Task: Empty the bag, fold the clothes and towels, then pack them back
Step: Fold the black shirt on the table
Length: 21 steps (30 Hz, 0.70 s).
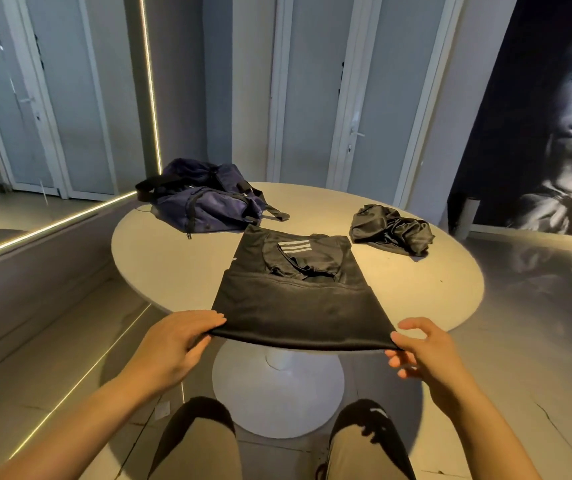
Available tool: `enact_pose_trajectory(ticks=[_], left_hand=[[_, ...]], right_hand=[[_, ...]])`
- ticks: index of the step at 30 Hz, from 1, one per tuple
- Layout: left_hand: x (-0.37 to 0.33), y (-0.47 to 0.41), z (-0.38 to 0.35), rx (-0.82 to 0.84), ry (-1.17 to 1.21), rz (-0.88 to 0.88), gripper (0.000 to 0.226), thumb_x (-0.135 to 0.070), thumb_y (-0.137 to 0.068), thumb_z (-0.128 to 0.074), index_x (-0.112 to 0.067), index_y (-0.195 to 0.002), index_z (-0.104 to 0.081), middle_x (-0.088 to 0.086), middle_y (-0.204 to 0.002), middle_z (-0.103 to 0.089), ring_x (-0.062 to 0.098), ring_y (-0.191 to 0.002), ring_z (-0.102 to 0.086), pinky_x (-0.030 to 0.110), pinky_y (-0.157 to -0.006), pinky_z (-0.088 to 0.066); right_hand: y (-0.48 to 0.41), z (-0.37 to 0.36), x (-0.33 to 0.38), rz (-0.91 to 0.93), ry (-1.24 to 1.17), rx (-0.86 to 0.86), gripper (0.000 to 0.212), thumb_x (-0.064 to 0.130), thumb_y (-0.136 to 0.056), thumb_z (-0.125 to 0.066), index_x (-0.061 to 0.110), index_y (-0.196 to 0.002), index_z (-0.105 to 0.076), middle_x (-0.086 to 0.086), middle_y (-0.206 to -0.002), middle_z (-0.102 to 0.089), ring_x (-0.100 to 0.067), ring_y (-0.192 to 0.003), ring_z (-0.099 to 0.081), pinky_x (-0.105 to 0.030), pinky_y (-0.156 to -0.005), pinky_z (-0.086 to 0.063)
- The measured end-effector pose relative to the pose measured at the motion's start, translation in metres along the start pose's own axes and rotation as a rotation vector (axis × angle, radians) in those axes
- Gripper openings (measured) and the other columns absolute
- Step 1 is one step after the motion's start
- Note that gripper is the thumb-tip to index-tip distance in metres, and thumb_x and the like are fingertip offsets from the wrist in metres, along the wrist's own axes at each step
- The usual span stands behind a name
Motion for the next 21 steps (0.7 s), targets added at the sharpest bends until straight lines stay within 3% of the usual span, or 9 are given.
enact_pose_trajectory(ticks=[2,4,8,11,14,19,21], left_hand=[[-0.005,-0.001,0.01,0.05,0.092,0.058,0.032,-0.037,-0.098,-0.055,-0.04,-0.128,-0.067,-0.021,-0.122,-0.069,-0.002,-0.115,-0.061,0.025,-0.102,-0.047],[-0.015,-0.003,0.024,0.073,0.194,0.07,0.032,-0.023,-0.101,-0.061,-0.049,-0.118,-0.066,-0.03,-0.107,-0.071,-0.007,-0.106,-0.063,0.017,-0.091,-0.049],[-0.034,-0.013,0.057,0.011,0.436,0.104,0.026,-0.01,-0.097,-0.065,-0.033,-0.105,-0.075,-0.023,-0.096,-0.074,-0.002,-0.099,-0.067,0.011,-0.081,-0.052],[-0.044,-0.018,0.079,-0.087,0.631,0.147,0.02,-0.007,-0.097,-0.064,-0.021,-0.104,-0.076,-0.013,-0.094,-0.076,0.002,-0.099,-0.069,0.011,-0.081,-0.053],[-0.051,-0.03,0.098,-0.176,0.748,0.169,0.018,-0.006,-0.098,-0.062,-0.014,-0.107,-0.075,-0.004,-0.096,-0.077,0.006,-0.096,-0.07,0.014,-0.08,-0.054],[-0.051,-0.069,0.11,-0.243,0.828,0.214,0.016,-0.012,-0.099,-0.063,-0.02,-0.106,-0.075,-0.004,-0.094,-0.077,0.012,-0.094,-0.071,0.022,-0.076,-0.058],[-0.047,-0.088,0.108,-0.253,0.863,0.238,0.016,-0.015,-0.099,-0.063,-0.021,-0.107,-0.075,-0.003,-0.096,-0.076,0.015,-0.098,-0.07,0.023,-0.077,-0.056]], right_hand=[[0.007,0.006,0.013,0.064,-0.052,0.007,0.014,0.014,-0.099,-0.063,0.009,-0.112,-0.067,-0.021,-0.082,-0.073,-0.025,-0.063,-0.067,-0.029,-0.054,-0.056],[0.015,0.011,0.026,0.111,-0.116,0.005,0.017,0.018,-0.099,-0.064,0.007,-0.108,-0.074,-0.019,-0.088,-0.074,-0.024,-0.069,-0.069,-0.027,-0.057,-0.057],[0.027,0.019,0.055,0.18,-0.245,0.005,0.021,0.016,-0.098,-0.06,0.003,-0.105,-0.076,-0.019,-0.097,-0.076,-0.032,-0.086,-0.073,-0.029,-0.064,-0.061],[0.042,0.021,0.078,0.237,-0.278,0.018,0.023,0.004,-0.099,-0.052,0.004,-0.107,-0.073,-0.017,-0.095,-0.077,-0.028,-0.08,-0.075,-0.029,-0.059,-0.06],[0.052,0.026,0.098,0.314,-0.195,-0.006,0.018,0.004,-0.097,-0.059,0.009,-0.107,-0.073,-0.012,-0.093,-0.078,-0.027,-0.081,-0.074,-0.03,-0.059,-0.058],[0.041,0.035,0.125,0.394,-0.127,-0.105,0.013,0.014,-0.093,-0.071,0.008,-0.103,-0.076,-0.012,-0.084,-0.071,-0.022,-0.073,-0.056,-0.03,-0.06,-0.045],[0.027,0.035,0.137,0.412,-0.12,-0.133,0.01,0.015,-0.092,-0.073,0.011,-0.099,-0.077,-0.009,-0.089,-0.072,-0.022,-0.079,-0.058,-0.032,-0.066,-0.046]])
Point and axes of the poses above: each hand's wrist, its own y-axis away from the middle knuckle, its own z-axis out of the back of the hand, x = y × z, the point moved 8 cm from there along -y, towards the middle knuckle
